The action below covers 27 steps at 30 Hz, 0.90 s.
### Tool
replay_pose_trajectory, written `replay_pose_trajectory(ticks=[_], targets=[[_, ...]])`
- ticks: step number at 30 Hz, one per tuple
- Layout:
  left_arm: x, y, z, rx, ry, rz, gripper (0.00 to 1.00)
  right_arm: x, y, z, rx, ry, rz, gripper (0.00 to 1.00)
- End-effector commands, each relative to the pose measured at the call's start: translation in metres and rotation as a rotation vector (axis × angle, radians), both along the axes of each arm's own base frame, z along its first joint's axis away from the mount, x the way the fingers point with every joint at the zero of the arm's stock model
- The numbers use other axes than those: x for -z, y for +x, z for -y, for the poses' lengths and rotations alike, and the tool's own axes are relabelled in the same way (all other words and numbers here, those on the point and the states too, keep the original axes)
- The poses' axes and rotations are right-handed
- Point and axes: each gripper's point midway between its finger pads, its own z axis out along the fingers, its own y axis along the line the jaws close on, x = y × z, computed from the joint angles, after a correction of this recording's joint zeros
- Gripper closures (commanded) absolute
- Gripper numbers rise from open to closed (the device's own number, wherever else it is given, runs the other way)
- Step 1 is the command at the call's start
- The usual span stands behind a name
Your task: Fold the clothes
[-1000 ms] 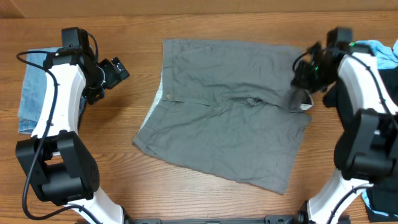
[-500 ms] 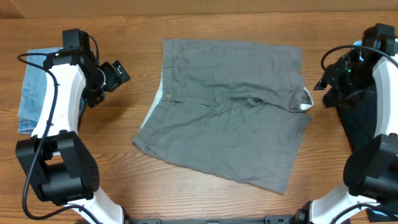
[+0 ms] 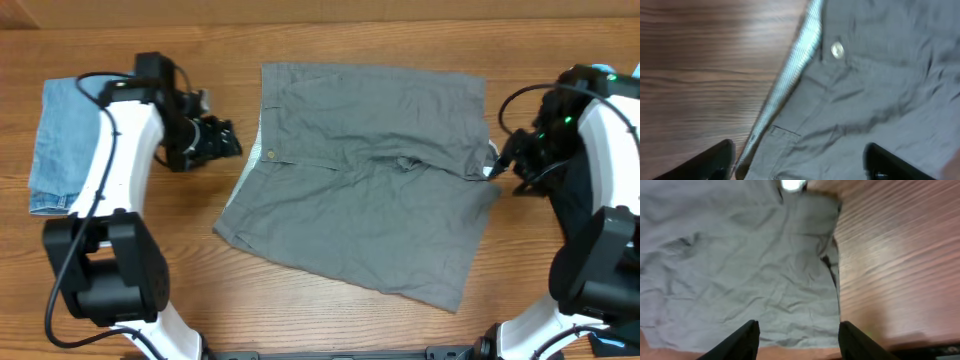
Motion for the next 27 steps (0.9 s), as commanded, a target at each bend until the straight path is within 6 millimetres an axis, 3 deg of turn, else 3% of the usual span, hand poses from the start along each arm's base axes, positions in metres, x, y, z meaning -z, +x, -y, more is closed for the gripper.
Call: replay_pose_trajectory(ticks=[1, 5, 12, 15, 20, 24, 27], targets=[[0.015, -0.015, 0.005, 0.126, 0.127, -0.026, 0.0, 0.013, -0.024, -0.005, 0.054, -0.018, -0.031, 0.47], [0.019, -0.019, 0.015, 0.174, 0.143, -0.029, 0.0, 0.015, -0.051, 0.0, 0.136, -0.111, 0.005, 0.46], [0.02, -0.014, 0.011, 0.166, 0.18, -0.011, 0.0, -0.02, -0.096, -0.016, 0.202, -0.165, 0.222, 0.44], [0.023, -0.01, 0.007, 0.161, 0.206, 0.004, 0.0, -0.017, -0.112, -0.028, 0.233, -0.131, 0.252, 0.53], [0.036, -0.008, 0.0, 0.126, 0.237, 0.012, 0.0, 0.009, -0.134, -0.05, 0.285, -0.023, 0.205, 0.56], [0.046, -0.012, 0.0, 0.12, 0.233, 0.004, 0.0, 0.038, -0.141, -0.064, 0.324, 0.052, 0.147, 0.51], [0.05, -0.012, 0.0, 0.112, 0.233, 0.005, 0.0, 0.058, -0.151, -0.06, 0.377, 0.015, 0.093, 0.48]])
